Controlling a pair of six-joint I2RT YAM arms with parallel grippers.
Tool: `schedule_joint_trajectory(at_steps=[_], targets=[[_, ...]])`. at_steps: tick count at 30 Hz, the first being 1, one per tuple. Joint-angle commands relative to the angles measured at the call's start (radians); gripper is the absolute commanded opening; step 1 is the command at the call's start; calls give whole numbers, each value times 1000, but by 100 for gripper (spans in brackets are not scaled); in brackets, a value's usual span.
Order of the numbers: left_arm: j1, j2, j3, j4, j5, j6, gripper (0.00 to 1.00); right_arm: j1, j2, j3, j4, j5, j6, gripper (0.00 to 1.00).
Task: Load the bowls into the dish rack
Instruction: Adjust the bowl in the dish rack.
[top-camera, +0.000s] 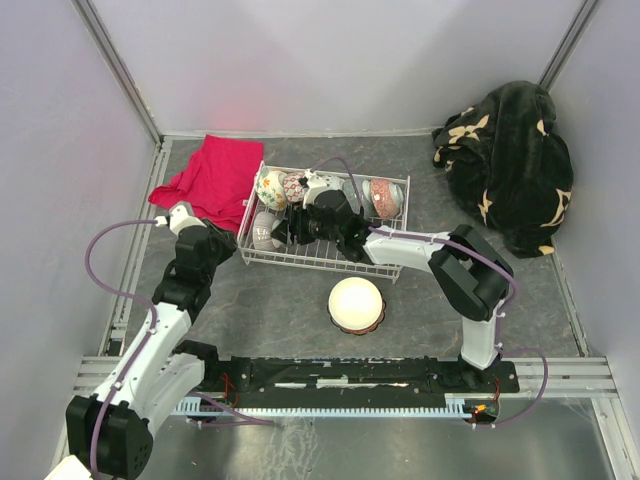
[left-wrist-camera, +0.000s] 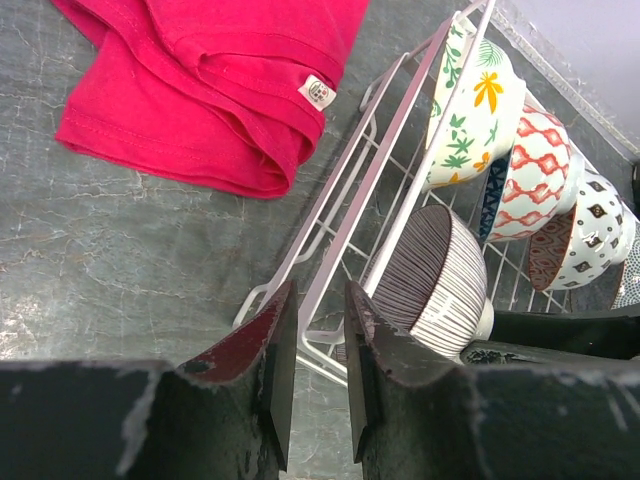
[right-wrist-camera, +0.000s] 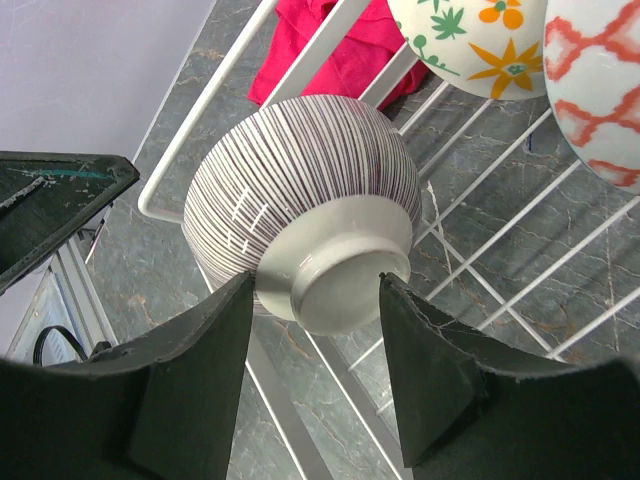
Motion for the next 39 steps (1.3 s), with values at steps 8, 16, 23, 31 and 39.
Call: schedule_joint_trajectory(at_steps=[8,16,23,31,39], targets=[[-2,19,-11,78,22,45,30,27,49,117,-34,53,-9,60],[-2,16,-19,86,37,44,29,35,90,184,-90,68,-17,60],[-2,-15,-14,65,44,44,29,36,100,209,-120,64,-25,62],[-2,-87,9,1,38,47,29,35,11,155,-139,83,-49,68],[-2,-151,52,-53,59,41,30,35,-223,60,-278,154,-133,77]])
